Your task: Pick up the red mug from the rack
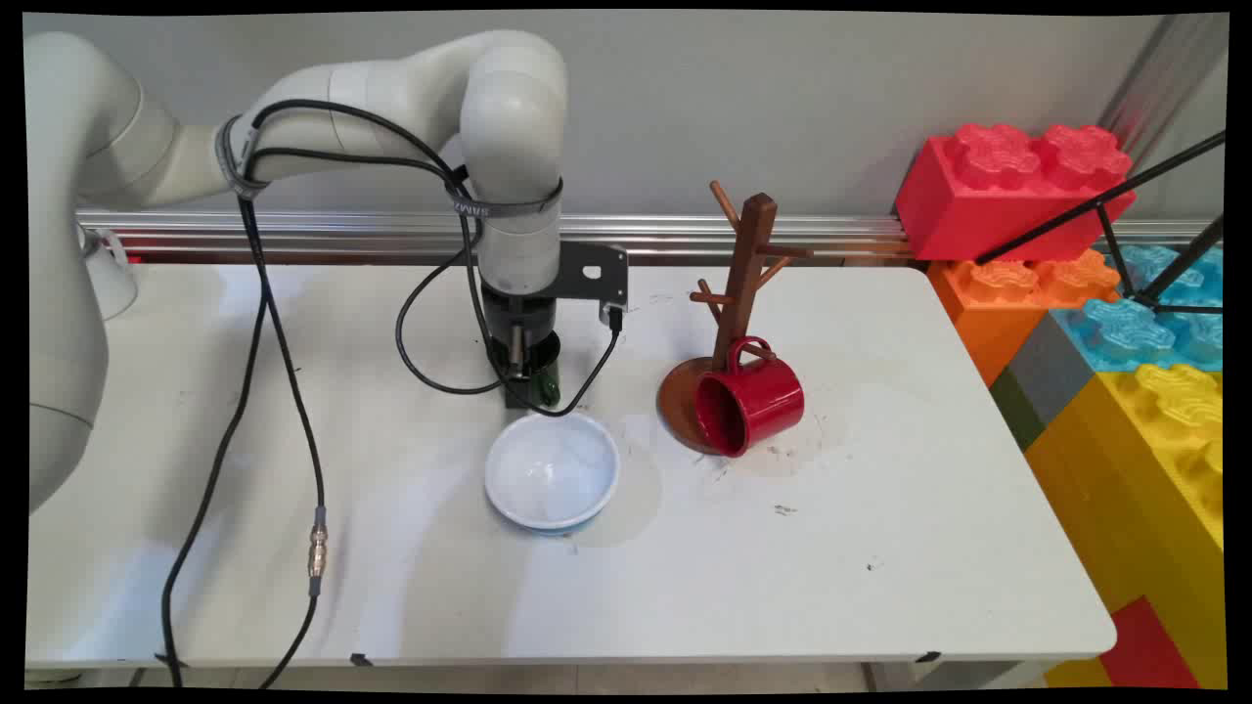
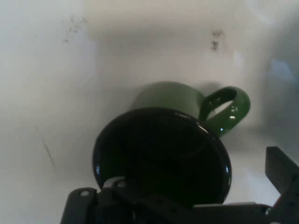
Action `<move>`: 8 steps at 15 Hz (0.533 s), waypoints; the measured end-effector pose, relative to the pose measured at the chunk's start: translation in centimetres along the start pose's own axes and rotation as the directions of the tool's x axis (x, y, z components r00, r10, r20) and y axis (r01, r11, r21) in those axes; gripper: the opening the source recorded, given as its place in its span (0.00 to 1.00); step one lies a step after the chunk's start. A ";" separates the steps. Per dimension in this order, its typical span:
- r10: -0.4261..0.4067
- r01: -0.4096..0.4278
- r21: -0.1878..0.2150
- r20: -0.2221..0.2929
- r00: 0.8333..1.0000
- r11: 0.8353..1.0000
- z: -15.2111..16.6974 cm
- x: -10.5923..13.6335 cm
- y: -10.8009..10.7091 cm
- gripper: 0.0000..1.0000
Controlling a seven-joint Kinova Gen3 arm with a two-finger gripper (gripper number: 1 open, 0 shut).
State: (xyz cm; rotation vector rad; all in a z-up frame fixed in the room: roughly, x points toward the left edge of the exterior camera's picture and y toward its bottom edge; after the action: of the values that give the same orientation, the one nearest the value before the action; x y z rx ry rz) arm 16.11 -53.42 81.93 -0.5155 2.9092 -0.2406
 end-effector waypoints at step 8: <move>-0.071 0.073 0.011 -0.099 0.993 0.997 -5.4 -1.4 2.0 1.00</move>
State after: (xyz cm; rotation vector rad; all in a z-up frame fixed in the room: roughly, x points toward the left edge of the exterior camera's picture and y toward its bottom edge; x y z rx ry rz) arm 15.71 -50.40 87.05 -0.6244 2.9843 -0.3053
